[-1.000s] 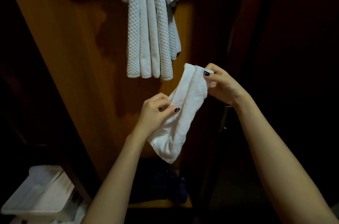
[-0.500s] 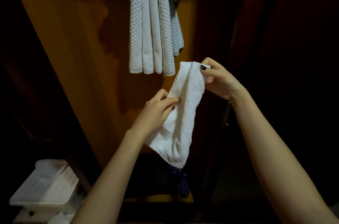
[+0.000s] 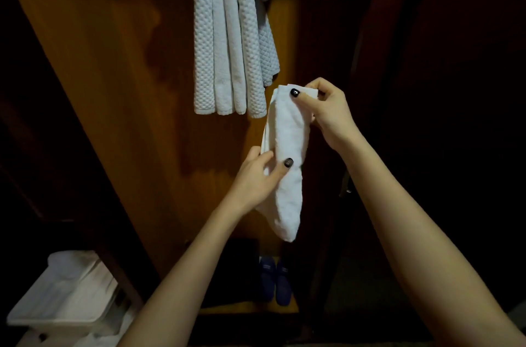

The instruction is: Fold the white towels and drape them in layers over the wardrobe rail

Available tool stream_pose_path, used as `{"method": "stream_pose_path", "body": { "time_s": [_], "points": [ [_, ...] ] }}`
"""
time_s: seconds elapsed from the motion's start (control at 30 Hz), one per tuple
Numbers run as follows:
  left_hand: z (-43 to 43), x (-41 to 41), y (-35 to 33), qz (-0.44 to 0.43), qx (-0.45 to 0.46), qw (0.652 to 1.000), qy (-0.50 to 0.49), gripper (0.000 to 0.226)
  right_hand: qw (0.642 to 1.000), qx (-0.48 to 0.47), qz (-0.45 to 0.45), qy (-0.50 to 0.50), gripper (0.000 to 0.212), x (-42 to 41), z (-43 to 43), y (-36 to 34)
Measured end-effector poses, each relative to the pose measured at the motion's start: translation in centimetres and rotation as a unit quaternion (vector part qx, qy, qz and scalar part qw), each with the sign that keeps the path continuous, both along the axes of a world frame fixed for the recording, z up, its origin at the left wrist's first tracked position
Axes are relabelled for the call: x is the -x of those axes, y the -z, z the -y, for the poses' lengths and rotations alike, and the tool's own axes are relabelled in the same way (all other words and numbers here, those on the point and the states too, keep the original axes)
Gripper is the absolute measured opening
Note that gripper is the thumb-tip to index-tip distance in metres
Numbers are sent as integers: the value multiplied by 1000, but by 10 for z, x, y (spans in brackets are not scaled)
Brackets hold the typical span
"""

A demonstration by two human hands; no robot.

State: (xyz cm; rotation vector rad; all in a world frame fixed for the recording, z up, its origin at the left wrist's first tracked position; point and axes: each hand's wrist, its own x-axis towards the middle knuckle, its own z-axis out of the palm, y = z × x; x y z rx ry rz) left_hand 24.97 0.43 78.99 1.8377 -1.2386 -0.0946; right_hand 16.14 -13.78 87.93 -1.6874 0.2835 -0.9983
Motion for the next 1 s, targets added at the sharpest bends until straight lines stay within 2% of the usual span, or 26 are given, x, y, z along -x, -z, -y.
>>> {"method": "stream_pose_path", "body": {
  "time_s": [0.07,0.2,0.27,0.37,0.4,0.53,0.63,0.7,0.77,0.8,0.93,1.0],
  "points": [
    [9,6,4,-2,17,998,-64,45,999,17,20,28,24,-3,-7,-1],
    [22,8,1,-90,120,980,-134,36,997,17,59,56,25,-7,-23,-1],
    [22,5,1,-139,150,974,-102,26,997,22,60,46,24,-6,-25,-5],
    [12,2,0,-257,159,952,40,19,999,16,51,5,21,2,-12,-15],
    [9,0,0,-266,150,950,67,18,999,1,40,-7,20,6,-5,-18],
    [5,-6,8,-236,102,961,103,12,997,-78,23,-4,20,15,19,-19],
    [3,-3,20,-220,106,966,84,31,996,-94,11,0,19,17,29,-13],
    [2,-2,26,-172,127,975,55,21,994,-104,17,-3,18,20,34,-10],
    [0,1,27,-153,143,978,10,40,993,-116,34,-4,18,22,38,-7],
    [0,3,27,-156,142,977,-9,42,992,-121,41,-6,18,23,38,-6],
    [3,10,33,-92,140,984,-51,26,990,-127,59,-13,15,23,36,-5],
    [5,13,40,-55,138,986,-81,24,989,-130,66,-11,14,22,35,-5]
  ]
}}
